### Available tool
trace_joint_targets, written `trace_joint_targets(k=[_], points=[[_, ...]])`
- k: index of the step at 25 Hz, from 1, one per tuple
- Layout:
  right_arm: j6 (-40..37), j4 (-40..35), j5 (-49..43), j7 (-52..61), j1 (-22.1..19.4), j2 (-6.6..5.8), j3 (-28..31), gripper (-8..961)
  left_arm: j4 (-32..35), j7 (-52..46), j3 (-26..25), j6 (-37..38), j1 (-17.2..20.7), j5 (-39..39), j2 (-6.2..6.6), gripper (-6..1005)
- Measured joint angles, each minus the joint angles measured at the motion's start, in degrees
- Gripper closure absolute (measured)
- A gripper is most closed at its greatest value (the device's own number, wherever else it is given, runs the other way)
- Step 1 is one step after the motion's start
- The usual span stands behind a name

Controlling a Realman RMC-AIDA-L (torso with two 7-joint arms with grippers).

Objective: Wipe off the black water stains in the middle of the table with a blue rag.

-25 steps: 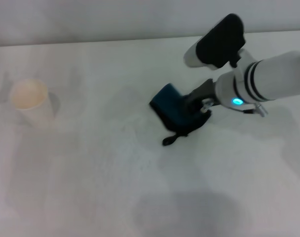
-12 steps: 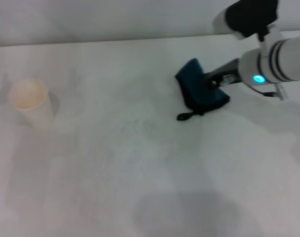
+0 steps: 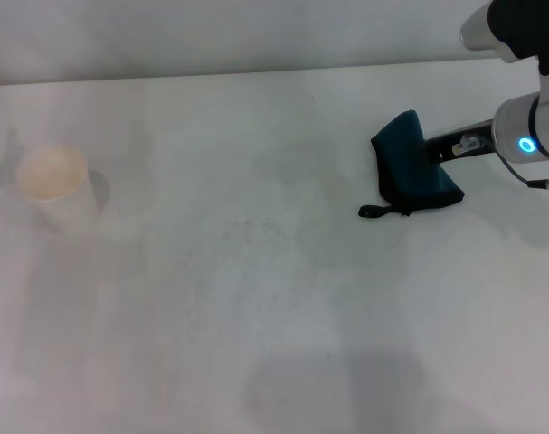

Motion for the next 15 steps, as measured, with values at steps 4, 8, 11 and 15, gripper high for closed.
trace_joint_targets(k=[4, 8, 11, 15], points=[[-0.25, 1.58, 0.1, -0.23, 0.37, 0.03, 0.02, 861, 0.0, 0.0, 0.0, -0.03, -0.45, -1.82, -0.09, 123], [-2.25, 1.84, 1.23, -1.95, 0.23, 0.18, -0.88, 859, 0.0, 0.0, -0.01, -0.05, -0.54, -2.41, -0.15, 123], [-4.3, 1.53, 4.65, -5.65, -0.11, 0.23, -1.91, 761, 0.01, 0.0, 0.0, -0.05, -0.52, -2.91, -0.1, 123], [-6.03, 2.47, 6.43, -7.33, -0.26, 0.16, -1.54, 605, 0.09, 0.0, 0.0, -0.05, -0.67, -3.03, -0.09, 123]])
